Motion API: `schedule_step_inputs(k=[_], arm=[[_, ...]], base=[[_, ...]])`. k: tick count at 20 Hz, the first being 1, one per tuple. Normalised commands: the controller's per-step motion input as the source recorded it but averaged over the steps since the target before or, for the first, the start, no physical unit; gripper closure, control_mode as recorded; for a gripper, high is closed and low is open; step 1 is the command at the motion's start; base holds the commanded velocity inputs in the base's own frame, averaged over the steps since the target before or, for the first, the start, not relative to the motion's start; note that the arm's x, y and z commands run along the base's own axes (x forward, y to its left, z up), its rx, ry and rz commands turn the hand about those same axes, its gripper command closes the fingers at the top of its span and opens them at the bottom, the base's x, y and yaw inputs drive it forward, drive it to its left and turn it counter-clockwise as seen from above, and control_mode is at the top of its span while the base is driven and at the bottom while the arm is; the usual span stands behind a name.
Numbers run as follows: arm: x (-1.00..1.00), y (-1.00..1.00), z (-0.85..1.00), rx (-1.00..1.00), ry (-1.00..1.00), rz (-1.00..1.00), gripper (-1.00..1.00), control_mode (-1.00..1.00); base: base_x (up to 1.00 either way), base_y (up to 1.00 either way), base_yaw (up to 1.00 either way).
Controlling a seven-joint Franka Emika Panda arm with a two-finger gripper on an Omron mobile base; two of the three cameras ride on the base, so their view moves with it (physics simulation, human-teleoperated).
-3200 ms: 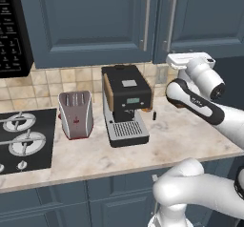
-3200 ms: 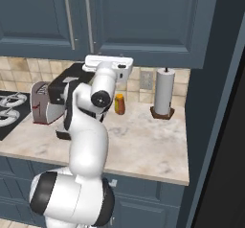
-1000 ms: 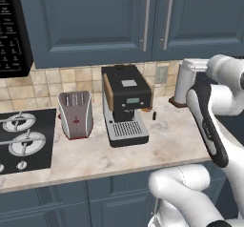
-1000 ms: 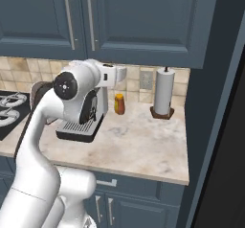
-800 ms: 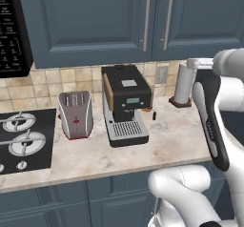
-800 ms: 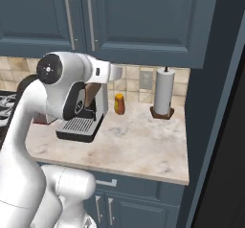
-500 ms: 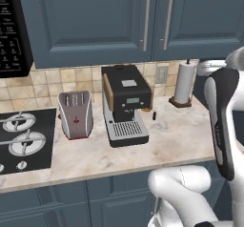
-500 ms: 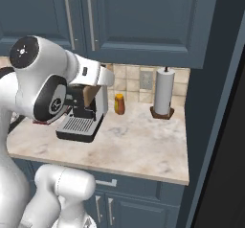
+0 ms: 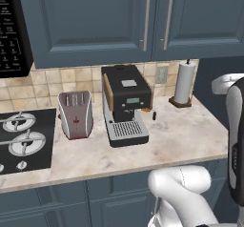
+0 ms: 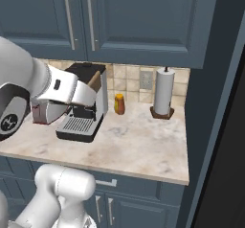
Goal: Close all open cabinet doors.
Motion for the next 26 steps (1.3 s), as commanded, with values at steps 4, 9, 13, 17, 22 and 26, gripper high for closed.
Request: schedule_step_inputs(k=[4,9,13,17,22,26], arm=[[-0.7,0.36,-0.43,0.0,0.02,0.0,-1.0,-1.0],[-0.58,0.47,-0.38,0.0,0.0,0.05,-1.0,-1.0],[-0.33,0.52,-0.11,0.0,0.04,0.01,-1.0,-1.0],[-0.01,0.14,-0.02,0.01,0.07,0.02,-1.0,-1.0],[0.21,0.0,0.0,0.02,0.1,0.0,-1.0,-1.0],[0.21,0.0,0.0,0.03,0.09,0.0,-1.0,-1.0]], base=[[0.0,0.0,0.0],[0.0,0.0,0.0],[0.0,0.0,0.0],[0.0,0.0,0.0],[0.0,0.0,0.0],[0.0,0.0,0.0]])
